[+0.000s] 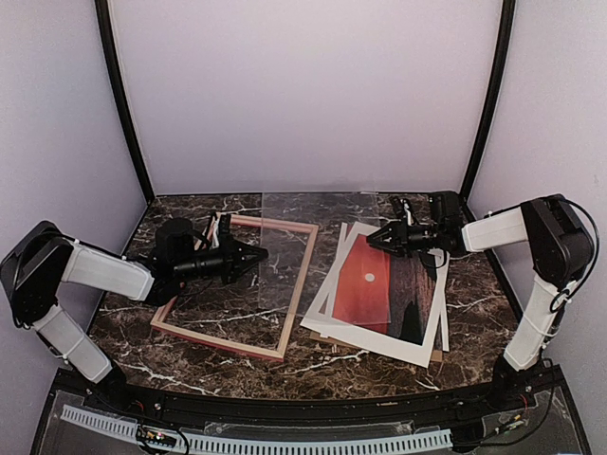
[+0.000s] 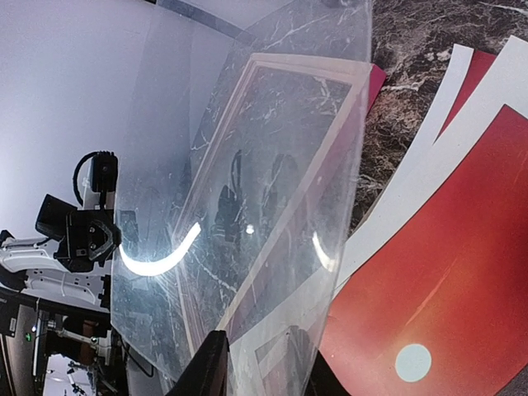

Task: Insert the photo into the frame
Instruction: Pass from the left arm to the right, then move the frame body to the center of the board, then place the glass panel at the frame body.

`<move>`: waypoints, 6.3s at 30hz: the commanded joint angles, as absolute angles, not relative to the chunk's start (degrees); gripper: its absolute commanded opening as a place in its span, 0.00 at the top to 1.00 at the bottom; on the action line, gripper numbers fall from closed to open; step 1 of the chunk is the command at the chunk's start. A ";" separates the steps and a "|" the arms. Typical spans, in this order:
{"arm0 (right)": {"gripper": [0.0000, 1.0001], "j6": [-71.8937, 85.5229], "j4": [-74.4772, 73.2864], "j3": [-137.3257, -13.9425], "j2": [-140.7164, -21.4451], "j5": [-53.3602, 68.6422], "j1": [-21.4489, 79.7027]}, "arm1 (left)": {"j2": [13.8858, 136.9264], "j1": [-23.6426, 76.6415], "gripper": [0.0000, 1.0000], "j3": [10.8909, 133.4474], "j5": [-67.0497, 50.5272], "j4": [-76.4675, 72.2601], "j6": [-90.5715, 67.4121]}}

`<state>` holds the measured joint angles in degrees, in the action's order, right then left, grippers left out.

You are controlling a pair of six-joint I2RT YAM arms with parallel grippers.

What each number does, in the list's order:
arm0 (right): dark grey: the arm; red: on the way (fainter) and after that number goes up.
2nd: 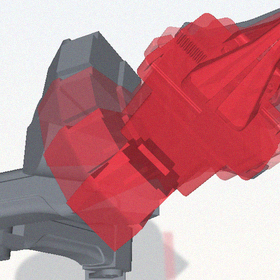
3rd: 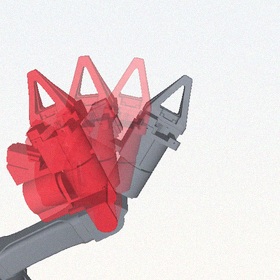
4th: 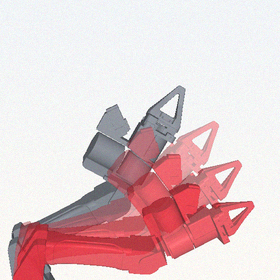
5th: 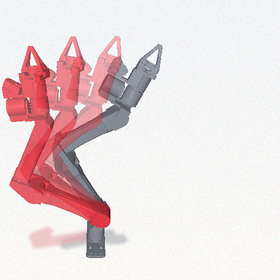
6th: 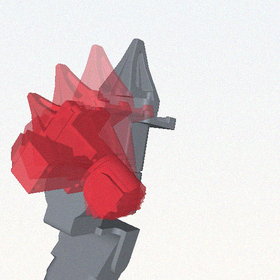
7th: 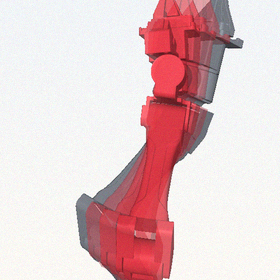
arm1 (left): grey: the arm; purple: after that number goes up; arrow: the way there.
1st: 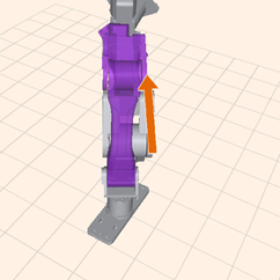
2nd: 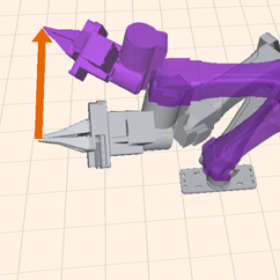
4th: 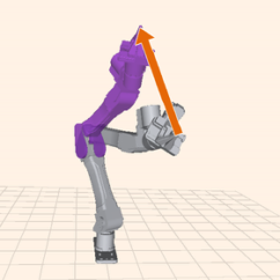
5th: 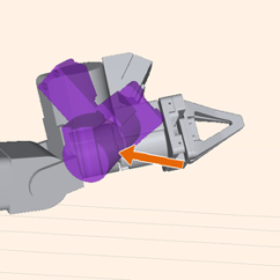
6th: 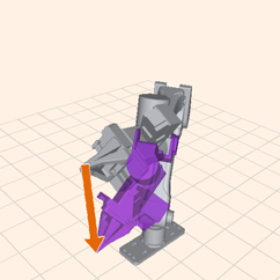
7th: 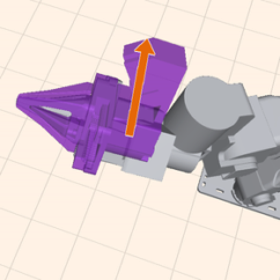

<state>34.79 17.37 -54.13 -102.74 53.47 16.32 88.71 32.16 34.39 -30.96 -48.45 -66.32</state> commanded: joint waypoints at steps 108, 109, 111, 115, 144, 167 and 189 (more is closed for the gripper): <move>1.00 46.77 11.58 -69.15 -91.17 54.29 25.35 | 81.13 27.61 0.32 50.81 -2.51 16.43 -31.86; 1.00 47.48 12.13 -69.51 -91.32 53.97 26.59 | 79.61 25.16 0.31 50.63 -2.03 16.35 -31.66; 1.00 49.56 14.27 -70.11 -91.71 53.73 29.39 | 76.75 21.93 0.30 49.60 -0.90 15.55 -31.38; 1.00 55.83 21.95 -71.03 -92.93 54.14 35.97 | 72.38 18.34 0.27 49.78 4.72 14.86 -30.21; 1.00 48.91 12.69 -53.84 -105.40 38.27 35.78 | 73.94 16.96 0.13 52.30 1.74 13.20 -23.68; 1.00 45.09 4.60 -52.75 -100.83 33.55 36.20 | 78.40 20.45 0.07 54.39 1.08 11.36 -22.51; 1.00 46.70 3.52 -52.47 -98.06 33.14 37.52 | 80.14 21.73 0.07 53.89 1.13 10.98 -22.80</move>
<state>46.19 3.07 -52.69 -99.94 33.56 36.88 80.18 21.23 53.15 1.26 11.81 -23.14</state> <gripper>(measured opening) 0.014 0.935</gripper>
